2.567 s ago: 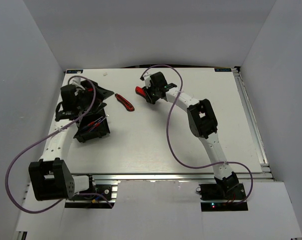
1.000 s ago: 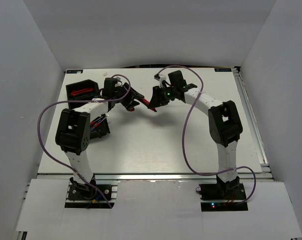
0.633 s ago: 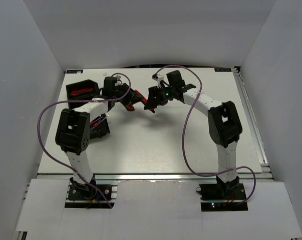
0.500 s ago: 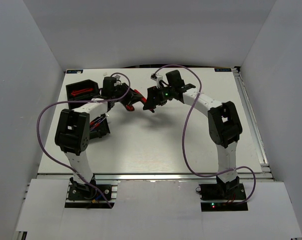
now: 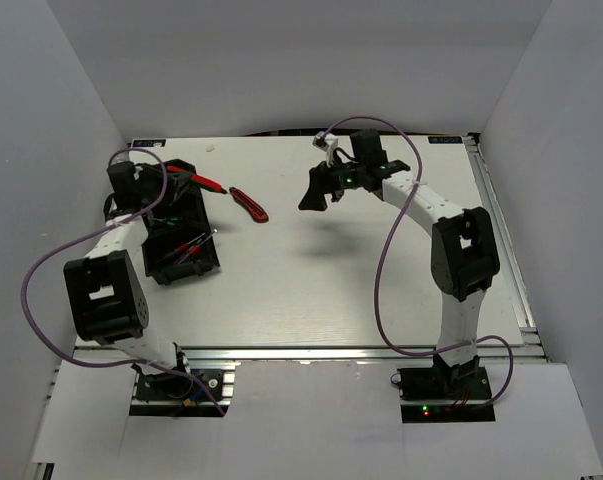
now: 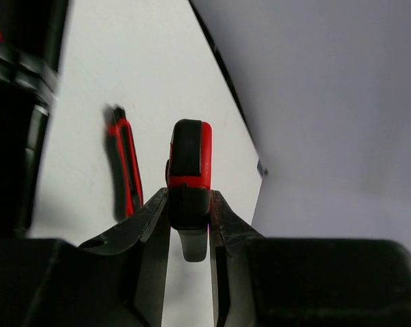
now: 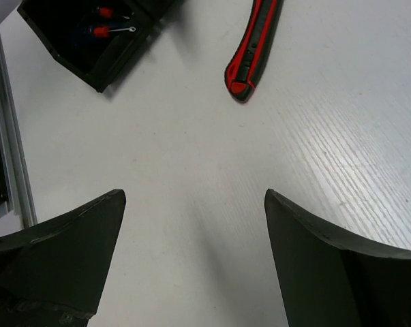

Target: Sort the tools into containers

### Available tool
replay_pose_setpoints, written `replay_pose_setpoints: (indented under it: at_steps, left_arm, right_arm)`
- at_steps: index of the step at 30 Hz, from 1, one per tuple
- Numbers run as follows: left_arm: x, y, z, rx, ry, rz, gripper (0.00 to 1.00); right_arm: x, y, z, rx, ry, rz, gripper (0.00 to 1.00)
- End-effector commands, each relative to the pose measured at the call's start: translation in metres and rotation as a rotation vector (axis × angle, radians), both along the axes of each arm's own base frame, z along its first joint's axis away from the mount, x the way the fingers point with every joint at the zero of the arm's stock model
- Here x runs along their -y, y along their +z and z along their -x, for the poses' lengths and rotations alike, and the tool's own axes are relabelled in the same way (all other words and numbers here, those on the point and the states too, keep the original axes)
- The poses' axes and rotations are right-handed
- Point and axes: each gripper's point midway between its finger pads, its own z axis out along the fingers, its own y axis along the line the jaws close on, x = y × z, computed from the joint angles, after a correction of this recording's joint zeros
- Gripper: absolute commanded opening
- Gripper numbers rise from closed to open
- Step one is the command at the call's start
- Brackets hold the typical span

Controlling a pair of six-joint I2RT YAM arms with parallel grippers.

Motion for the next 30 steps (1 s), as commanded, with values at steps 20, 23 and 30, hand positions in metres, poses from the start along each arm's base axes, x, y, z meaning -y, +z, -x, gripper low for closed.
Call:
replay_pose_setpoints:
  at_steps: [20,23,30]
  left_arm:
    - [-0.173,-0.001,-0.066,0.063,0.433,-0.139,0.00]
    - [-0.176,-0.009,-0.076,0.045,0.431,-0.121,0.07]
    - [-0.178,-0.019,-0.088,0.004,0.418,-0.092,0.51]
  right_arm:
    - [0.021,0.011,0.013,0.062,0.035,0.020,0.89]
    - [0.022,0.012,0.012,0.072,0.034,0.024,0.90]
    - [0.021,0.009,0.010,0.081,0.044,0.034,0.89]
